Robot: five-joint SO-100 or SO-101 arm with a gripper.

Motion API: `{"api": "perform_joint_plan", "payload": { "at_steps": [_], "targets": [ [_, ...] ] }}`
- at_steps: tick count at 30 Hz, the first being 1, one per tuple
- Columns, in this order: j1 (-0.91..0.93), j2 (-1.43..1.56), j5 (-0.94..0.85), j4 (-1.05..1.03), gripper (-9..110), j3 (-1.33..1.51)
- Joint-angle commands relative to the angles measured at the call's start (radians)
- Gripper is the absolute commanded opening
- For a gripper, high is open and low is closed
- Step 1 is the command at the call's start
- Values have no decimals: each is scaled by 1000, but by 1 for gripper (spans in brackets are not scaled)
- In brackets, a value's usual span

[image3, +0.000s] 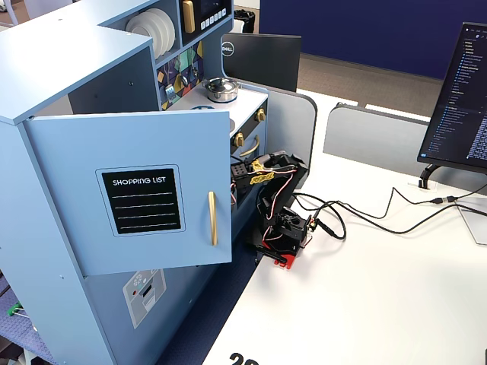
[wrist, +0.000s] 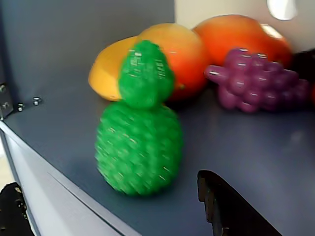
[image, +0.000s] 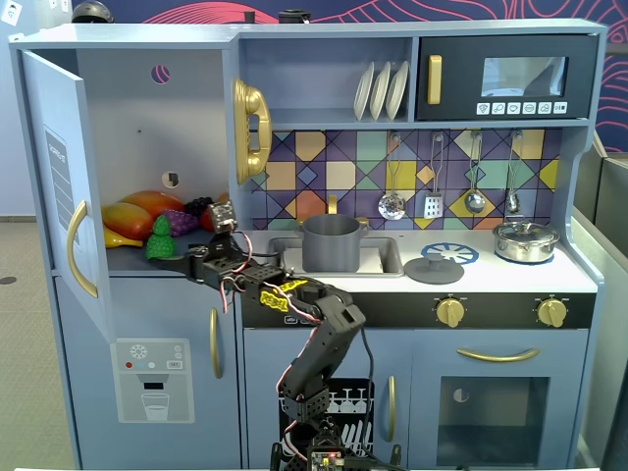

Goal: Pick up the green pineapple from the left cabinet and place it in the gray recipient

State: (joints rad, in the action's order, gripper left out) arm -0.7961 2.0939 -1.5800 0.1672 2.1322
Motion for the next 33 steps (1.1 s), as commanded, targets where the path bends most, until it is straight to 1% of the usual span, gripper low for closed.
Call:
{"api": "perform_joint_plan", "payload": {
  "at_steps": [1,9,17,23,25,27,29,31,33],
  "targets": [
    [-18,-63,3,46,40,-127],
    [-2,-218,11,52,40,-270],
    [9,-316,17,43,39,-353],
    [6,-394,9,28,37,-443],
    [3,-423,-18,11,32,-480],
    [-2,-445,-41,-6,25,-512],
    [-9,-449,-81,-17,14,-523],
    [-17,-436,-172,-51,0,-523],
    [-25,-407,-173,-69,0,-518]
  ]
}}
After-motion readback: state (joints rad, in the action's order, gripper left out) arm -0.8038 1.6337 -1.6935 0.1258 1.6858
